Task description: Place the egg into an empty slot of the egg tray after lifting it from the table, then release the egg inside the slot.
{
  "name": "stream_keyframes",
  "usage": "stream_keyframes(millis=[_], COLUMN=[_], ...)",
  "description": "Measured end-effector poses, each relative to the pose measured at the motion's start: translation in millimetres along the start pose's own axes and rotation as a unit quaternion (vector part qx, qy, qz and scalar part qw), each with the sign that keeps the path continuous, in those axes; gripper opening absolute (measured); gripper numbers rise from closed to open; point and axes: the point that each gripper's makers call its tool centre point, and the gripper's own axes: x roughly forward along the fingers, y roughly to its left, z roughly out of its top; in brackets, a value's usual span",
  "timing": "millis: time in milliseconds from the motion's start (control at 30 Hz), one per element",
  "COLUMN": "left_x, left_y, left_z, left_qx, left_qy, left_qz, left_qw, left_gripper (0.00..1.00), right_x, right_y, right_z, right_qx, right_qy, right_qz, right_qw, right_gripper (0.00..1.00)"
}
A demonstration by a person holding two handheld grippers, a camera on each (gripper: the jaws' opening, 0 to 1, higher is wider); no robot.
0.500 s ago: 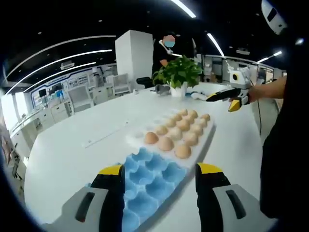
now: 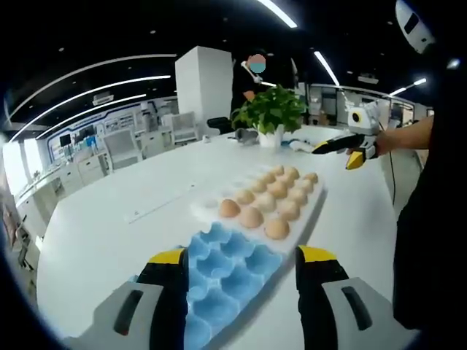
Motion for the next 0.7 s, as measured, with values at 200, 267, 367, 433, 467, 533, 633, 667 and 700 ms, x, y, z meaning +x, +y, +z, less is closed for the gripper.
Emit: stream_keyframes(millis=[200, 267, 367, 433, 467, 533, 633, 667, 700], left_x=[0.1, 0.4, 0.6, 0.6, 0.6, 0.5, 0.5, 0.6, 0.6], left_y=[0.9, 0.7, 0.4, 0.8, 0.8, 1.0, 1.3, 1.4, 1.5], left_z=[0.1, -0.1, 0.4, 1.1, 1.4, 2.2, 2.1, 2.2, 2.3], left_qx=[0.001, 0.001, 0.001, 0.002, 0.002, 0.002, 0.002, 0.002, 0.003], left_qy=[0.000, 0.001, 0.001, 0.000, 0.000, -0.001, 0.000, 0.000, 0.000], left_qz=[0.000, 0.000, -0.001, 0.000, 0.000, 0.000, 0.000, 0.000, 0.000], left_qw=[1.0000, 1.0000, 1.0000, 1.0000, 1.0000, 1.0000, 1.0000, 1.0000, 1.0000], left_gripper=[0.59, 0.59, 0.59, 0.59, 0.59, 0.59, 0.59, 0.59, 0.59], right_x=[0.0, 0.0, -0.4, -0.5, -0.7, -0.8, -0.2, 0.0, 0.1], right_y=[-0.6, -0.5, -0.4, -0.6, -0.9, -1.2, -1.3, -1.2, -1.1], right_z=[-0.1, 0.1, 0.0, 0.2, 0.3, 0.8, 1.3, 1.6, 1.7], right_qx=[0.000, 0.001, 0.000, 0.000, 0.000, 0.001, 0.001, 0.001, 0.001], right_qy=[0.000, -0.001, 0.000, -0.001, -0.001, -0.002, -0.002, -0.003, -0.003], right_qz=[0.000, -0.001, 0.000, -0.001, -0.001, -0.001, -0.001, 0.000, 0.000], right_qw=[1.0000, 1.0000, 1.0000, 1.0000, 1.0000, 1.0000, 1.0000, 1.0000, 1.0000], right_gripper=[0.76, 0.76, 0.76, 0.76, 0.76, 0.75, 0.75, 0.75, 0.75])
